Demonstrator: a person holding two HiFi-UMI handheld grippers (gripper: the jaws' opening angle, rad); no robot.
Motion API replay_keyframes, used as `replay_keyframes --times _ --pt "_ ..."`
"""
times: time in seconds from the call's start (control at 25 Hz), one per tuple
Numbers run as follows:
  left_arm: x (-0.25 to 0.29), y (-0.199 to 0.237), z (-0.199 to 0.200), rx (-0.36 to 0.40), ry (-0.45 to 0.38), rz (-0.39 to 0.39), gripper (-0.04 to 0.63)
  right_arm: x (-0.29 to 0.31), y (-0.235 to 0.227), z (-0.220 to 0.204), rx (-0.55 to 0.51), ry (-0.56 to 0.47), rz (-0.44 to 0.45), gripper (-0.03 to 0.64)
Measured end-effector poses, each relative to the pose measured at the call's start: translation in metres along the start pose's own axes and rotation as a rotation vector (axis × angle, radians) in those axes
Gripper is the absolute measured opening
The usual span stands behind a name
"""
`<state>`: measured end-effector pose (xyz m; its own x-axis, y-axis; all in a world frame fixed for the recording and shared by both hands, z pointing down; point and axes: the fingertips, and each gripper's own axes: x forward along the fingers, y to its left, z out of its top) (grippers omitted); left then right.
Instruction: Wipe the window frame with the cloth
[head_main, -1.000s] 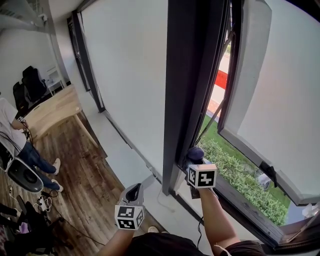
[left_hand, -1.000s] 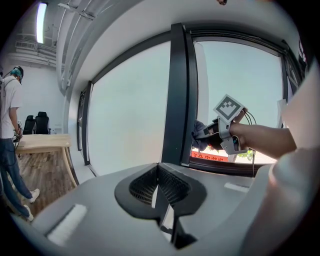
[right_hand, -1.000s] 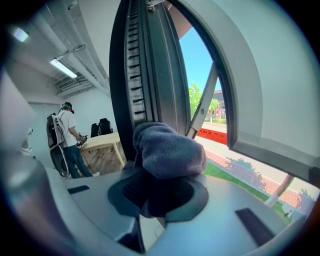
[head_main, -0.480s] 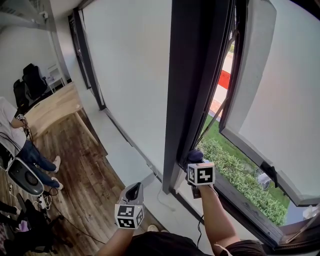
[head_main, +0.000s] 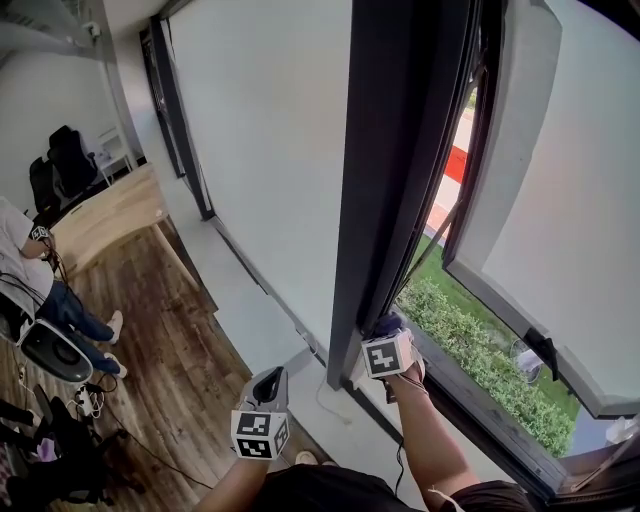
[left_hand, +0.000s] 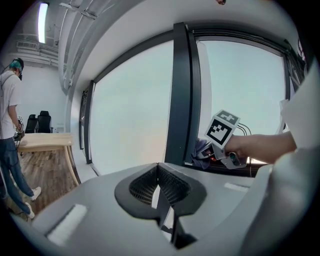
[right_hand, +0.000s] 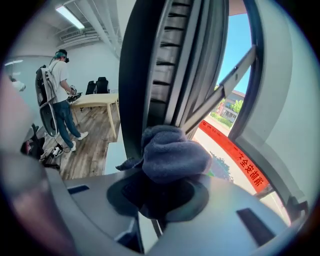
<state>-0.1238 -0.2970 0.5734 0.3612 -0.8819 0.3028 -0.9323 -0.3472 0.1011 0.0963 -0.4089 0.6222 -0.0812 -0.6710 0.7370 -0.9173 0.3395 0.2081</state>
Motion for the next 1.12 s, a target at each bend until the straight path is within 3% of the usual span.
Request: replay_keyframes --times 0.36,0.68,1.12 --pt "0.004 0.009 -0.004 -0.015 0.012 0.006 0.006 -0.003 0.011 0.013 -0.026 -0.044 0.034 0.075" --pt "0.012 0.001 -0.003 -0.007 0.023 -0.009 0.006 0.001 0.009 0.011 -0.167 0.012 -0.129 0.069" --pt "0.011 -0.014 0.005 0.003 -0.009 -0.034 0.006 0.007 0.009 0.007 -0.295 -0.006 -0.128 0.086"
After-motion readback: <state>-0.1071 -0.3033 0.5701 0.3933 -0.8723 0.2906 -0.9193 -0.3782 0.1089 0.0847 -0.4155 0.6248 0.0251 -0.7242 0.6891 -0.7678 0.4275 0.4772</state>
